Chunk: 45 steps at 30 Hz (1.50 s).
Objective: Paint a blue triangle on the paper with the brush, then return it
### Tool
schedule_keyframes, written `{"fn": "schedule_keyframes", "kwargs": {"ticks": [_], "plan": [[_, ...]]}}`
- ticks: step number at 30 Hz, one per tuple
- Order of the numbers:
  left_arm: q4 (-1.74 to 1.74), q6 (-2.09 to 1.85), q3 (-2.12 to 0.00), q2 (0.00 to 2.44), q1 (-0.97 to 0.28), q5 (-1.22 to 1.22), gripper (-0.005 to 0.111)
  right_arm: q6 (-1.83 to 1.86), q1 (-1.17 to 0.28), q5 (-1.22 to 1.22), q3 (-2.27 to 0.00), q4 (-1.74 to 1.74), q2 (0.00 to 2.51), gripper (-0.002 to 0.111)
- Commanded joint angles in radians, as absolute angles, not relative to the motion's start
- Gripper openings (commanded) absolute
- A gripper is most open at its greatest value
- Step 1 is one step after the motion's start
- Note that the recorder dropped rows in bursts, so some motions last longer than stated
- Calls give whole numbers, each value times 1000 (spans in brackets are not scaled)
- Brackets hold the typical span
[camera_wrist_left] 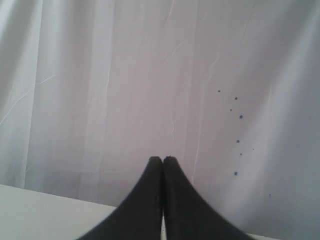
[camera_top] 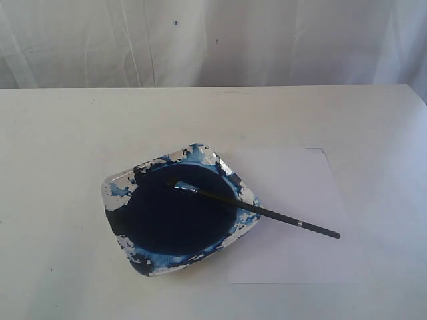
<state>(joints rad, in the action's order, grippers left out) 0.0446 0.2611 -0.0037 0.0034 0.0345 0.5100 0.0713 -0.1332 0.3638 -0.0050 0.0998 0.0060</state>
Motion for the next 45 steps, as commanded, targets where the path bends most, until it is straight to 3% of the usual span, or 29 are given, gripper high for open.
{"fn": "schedule_keyframes", "kwargs": {"ticks": [1, 21, 37, 45], "plan": [[44, 302, 0, 0, 28, 576, 0, 74, -127, 353, 0, 101, 0, 0], [13, 345, -65, 65, 28, 698, 0, 74, -127, 353, 0, 101, 0, 0], [-421, 570, -355, 700, 28, 792, 0, 74, -127, 353, 0, 101, 0, 0], [-925, 1008, -538, 1066, 28, 792, 0, 74, -127, 353, 0, 101, 0, 0]]}}
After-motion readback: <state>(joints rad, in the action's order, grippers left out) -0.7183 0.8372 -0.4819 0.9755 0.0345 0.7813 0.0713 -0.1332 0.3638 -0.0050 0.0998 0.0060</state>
